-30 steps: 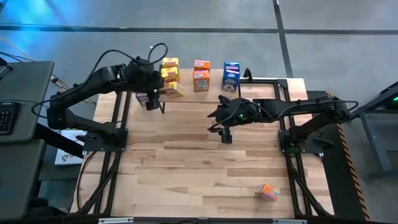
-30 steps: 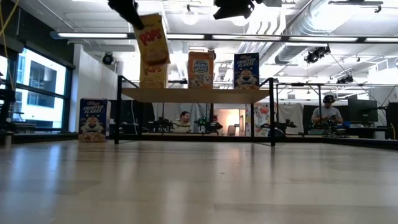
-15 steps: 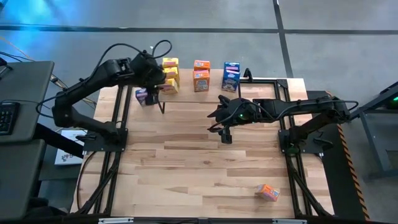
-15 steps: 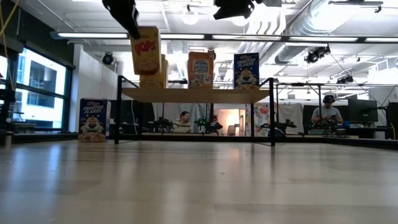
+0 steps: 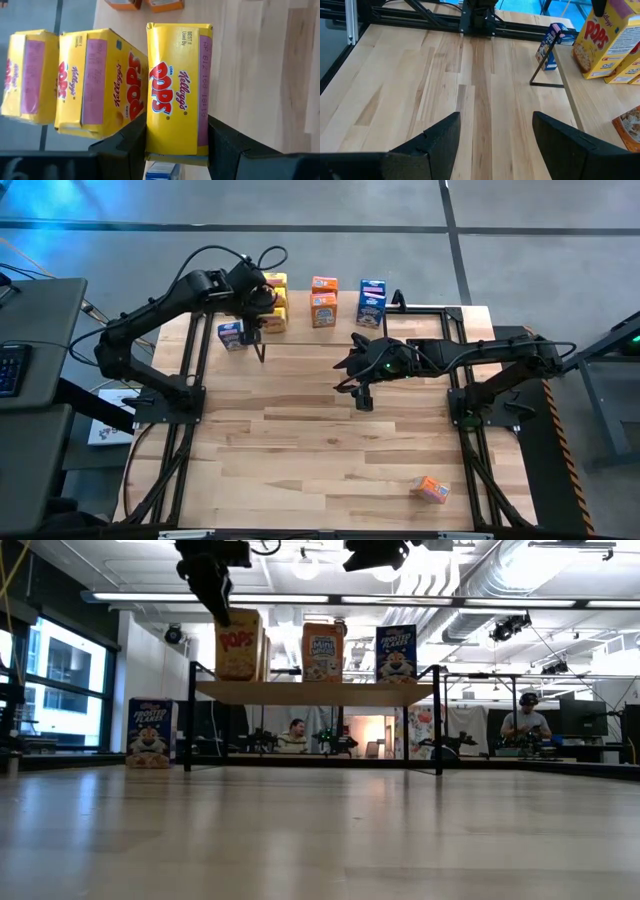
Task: Stack cereal on shelf
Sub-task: Put the yellow cereal box on the shelf aligned with the other yellow cereal boxes
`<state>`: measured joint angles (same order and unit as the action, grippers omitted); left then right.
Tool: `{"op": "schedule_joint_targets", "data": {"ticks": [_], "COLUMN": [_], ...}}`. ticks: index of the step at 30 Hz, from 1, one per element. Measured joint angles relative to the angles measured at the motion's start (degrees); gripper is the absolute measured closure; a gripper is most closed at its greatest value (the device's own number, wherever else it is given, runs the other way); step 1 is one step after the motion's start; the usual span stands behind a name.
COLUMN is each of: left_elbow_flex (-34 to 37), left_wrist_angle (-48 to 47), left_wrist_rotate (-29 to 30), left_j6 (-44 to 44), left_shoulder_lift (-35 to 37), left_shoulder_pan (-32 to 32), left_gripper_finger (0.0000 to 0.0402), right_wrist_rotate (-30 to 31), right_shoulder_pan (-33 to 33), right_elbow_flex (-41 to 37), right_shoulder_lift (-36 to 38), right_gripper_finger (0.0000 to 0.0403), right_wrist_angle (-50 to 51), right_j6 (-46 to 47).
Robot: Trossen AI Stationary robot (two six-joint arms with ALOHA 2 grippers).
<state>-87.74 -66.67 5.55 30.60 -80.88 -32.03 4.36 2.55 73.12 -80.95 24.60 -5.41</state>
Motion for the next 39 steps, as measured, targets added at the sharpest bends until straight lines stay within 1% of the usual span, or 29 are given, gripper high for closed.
{"op": "schedule_joint_targets", "data": {"ticks": [8, 12, 39], "left_elbow_flex": [0.00, 0.00, 0.00], "left_wrist_angle": [0.17, 0.30, 0.35], "left_wrist_rotate": [-0.37, -3.63, -3.18], "left_j6": [-0.37, -0.36, -2.46], "left_shoulder_lift": [0.02, 0.02, 0.02], "left_shoulder_pan": [-0.70, -0.70, -0.68], "left_gripper_finger": [0.0252, 0.0252, 0.0252], "right_wrist_rotate": [-0.01, -0.02, -0.27], "right_shoulder_pan": [0.00, 0.00, 0.00], "right_elbow_flex": [0.00, 0.00, 0.00], "right_shoulder_lift": [0.00, 0.00, 0.00], "right_gripper_finger": [0.0162, 0.0162, 0.0162], "right_wrist_angle": [-0.01, -0.02, -0.02], "right_j6": [0.00, 0.00, -0.85]}}
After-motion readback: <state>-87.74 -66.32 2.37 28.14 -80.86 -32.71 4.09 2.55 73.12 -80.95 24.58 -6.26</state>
